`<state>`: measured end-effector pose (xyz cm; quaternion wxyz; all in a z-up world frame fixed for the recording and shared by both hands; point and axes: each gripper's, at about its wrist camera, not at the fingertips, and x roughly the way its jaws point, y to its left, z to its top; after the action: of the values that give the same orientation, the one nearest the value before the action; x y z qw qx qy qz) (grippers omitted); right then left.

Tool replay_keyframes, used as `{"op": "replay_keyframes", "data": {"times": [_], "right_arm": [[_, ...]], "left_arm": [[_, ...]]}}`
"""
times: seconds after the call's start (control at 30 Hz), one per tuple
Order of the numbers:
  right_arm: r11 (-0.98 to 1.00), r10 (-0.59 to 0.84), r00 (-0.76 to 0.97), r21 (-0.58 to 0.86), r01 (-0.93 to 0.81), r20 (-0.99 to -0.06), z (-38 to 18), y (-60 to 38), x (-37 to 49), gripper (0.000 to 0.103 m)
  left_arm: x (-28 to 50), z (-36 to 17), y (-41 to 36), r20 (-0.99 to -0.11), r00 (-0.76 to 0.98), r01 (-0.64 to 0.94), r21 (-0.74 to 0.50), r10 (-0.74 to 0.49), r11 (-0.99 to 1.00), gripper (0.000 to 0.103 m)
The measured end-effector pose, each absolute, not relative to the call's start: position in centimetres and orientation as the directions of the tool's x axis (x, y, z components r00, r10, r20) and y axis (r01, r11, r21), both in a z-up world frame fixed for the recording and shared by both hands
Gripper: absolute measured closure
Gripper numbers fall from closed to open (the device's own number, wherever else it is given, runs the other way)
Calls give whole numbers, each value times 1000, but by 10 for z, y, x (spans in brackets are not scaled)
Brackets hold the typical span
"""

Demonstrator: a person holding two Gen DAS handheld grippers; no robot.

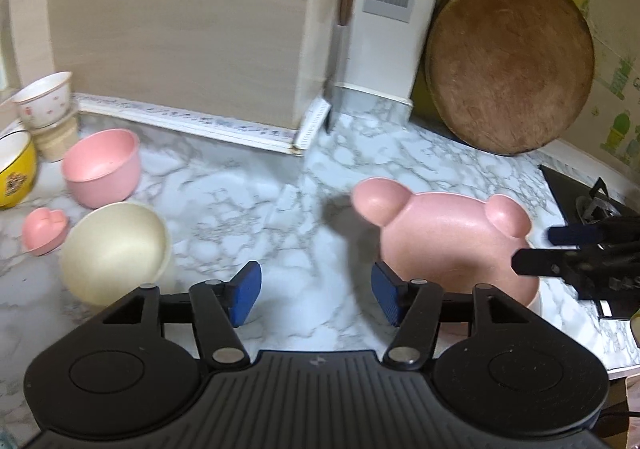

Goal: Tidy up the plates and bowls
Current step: 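Lower the bear plate onto the white plates and open both grippers, then move both grippers to the rim of the cream bowl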

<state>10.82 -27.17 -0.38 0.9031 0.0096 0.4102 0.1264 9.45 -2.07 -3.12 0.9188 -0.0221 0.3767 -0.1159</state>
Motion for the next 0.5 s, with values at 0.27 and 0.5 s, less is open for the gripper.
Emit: {"op": "replay_keyframes", "data": {"times": [0.27,0.5], "right_arm": [[947,286,668,94,-309,-687,11,-232,112,3],[923,359,667,143,-358,-653,16,-193,125,0]], "left_arm": [[83,-26,25,-665,728,97,-136,-163,986,27],[83,-19,63,-649,755,10,-126,-89,992,26]]}}
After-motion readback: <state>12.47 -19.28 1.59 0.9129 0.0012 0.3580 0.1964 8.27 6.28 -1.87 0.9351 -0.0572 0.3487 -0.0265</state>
